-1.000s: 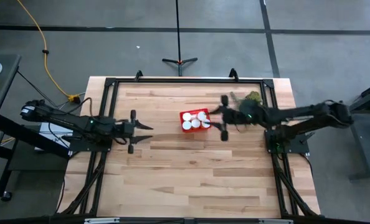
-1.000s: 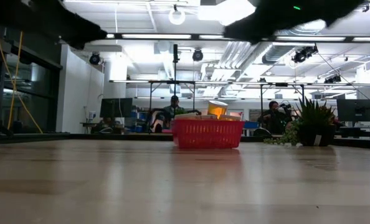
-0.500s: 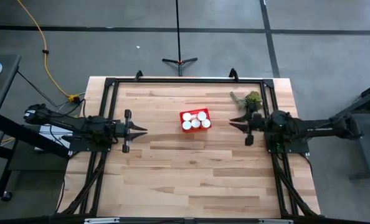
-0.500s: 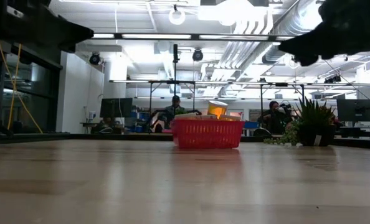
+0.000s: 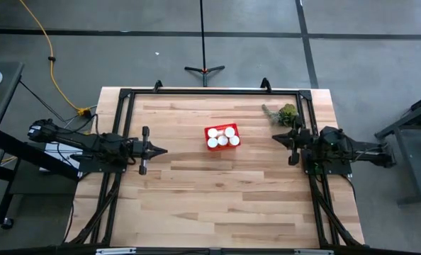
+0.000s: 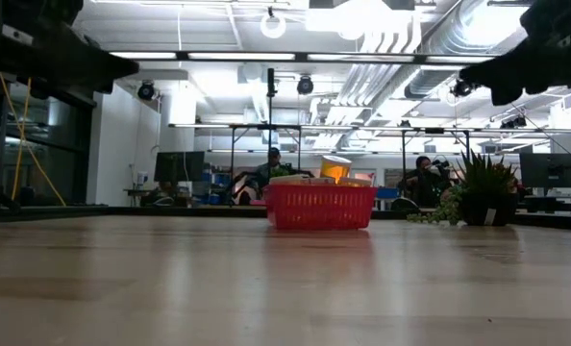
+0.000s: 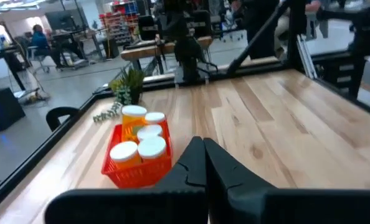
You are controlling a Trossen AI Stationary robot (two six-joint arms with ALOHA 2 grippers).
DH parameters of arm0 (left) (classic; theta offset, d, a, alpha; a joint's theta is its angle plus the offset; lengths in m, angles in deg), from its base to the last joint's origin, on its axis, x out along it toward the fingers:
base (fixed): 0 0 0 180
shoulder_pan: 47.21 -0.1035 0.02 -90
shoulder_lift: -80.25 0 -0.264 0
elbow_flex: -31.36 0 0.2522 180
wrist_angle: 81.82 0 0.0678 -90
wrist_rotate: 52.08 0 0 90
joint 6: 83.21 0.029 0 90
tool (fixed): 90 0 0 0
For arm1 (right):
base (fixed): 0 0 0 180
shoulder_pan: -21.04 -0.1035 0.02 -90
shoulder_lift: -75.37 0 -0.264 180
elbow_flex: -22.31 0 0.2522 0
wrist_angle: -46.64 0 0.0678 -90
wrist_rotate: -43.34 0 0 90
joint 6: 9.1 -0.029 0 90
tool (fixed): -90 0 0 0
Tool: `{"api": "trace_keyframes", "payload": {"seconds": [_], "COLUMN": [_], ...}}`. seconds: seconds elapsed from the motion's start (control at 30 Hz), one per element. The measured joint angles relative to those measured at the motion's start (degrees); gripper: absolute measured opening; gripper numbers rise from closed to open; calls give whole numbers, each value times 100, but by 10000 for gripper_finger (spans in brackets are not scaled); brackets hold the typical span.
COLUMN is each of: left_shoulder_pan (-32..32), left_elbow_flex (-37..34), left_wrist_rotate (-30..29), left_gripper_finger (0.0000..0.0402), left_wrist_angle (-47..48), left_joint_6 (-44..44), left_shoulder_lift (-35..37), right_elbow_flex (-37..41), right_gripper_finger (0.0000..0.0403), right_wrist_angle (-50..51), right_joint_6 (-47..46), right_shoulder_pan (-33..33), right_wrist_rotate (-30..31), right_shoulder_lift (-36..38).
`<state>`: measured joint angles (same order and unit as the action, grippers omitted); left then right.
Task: Pick and place pill bottles into a basket
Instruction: Return to Home Position
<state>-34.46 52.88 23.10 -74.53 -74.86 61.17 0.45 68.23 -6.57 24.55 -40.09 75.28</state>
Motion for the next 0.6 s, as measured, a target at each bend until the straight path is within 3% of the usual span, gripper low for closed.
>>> {"api": "trace_keyframes", "payload": {"seconds": [0.17,0.4,0.6], "left_shoulder_pan": [-1,0,2], "left_elbow_flex": [-104,-124,-476], "left_wrist_rotate": [-213,-92,-69], "left_gripper_finger": [29,22,28], "left_wrist_angle": [258,1400,1112], "left_joint_6": [-26,-259,-344], "left_shoulder_lift": [541,1921,1869], "right_elbow_flex": [84,157,174], "right_gripper_finger": [4,3,2], "right_wrist_angle": [37,64,207], "right_joint_6": [-54,-59,-408], "right_shoulder_pan": [-2,-2,-2], "right_wrist_rotate": [67,146,201], "right_shoulder_lift": [-22,-11,-10]}}
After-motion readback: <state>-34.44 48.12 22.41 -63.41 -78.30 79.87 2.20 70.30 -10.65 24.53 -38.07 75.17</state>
